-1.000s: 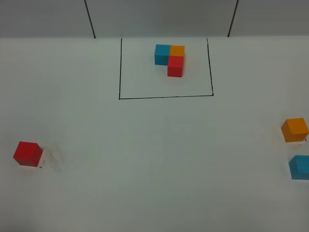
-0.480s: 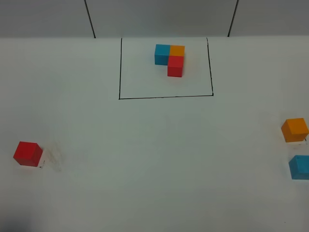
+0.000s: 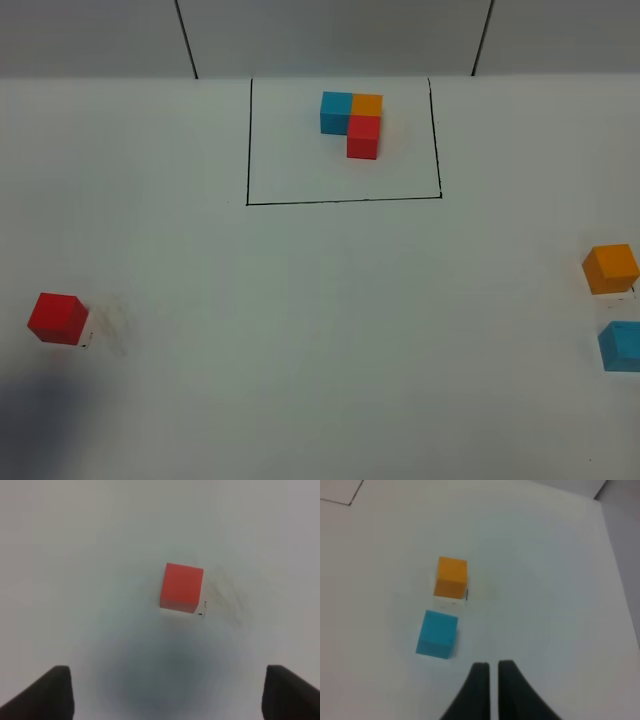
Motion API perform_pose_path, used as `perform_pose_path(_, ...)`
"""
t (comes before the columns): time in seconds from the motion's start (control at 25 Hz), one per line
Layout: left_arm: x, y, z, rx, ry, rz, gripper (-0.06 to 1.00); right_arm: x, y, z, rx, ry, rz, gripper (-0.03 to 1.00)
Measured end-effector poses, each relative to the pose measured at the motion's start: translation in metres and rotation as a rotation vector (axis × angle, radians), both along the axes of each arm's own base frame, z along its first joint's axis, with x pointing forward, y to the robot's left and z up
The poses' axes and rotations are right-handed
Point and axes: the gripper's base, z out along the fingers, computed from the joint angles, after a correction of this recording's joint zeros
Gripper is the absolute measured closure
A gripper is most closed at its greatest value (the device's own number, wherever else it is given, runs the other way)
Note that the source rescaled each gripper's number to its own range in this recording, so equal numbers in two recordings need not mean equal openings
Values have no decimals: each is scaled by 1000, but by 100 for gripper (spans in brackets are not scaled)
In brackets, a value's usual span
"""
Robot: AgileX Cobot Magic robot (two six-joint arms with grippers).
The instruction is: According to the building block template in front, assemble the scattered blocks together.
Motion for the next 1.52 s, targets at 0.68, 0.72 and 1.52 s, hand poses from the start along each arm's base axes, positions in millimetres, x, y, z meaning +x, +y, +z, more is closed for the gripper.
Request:
perform_pose_path(0.68, 91, 0, -80, -64, 292, 15, 7, 0, 0, 0, 0, 0, 0, 97)
perform_pose_path(0.72, 94, 0, -84, -54, 292, 11, 7, 0, 0, 0, 0, 0, 0, 97)
perform_pose_path(1.52, 135, -2, -143, -5, 290, -67, 8, 0, 0, 0, -1, 0, 0, 97)
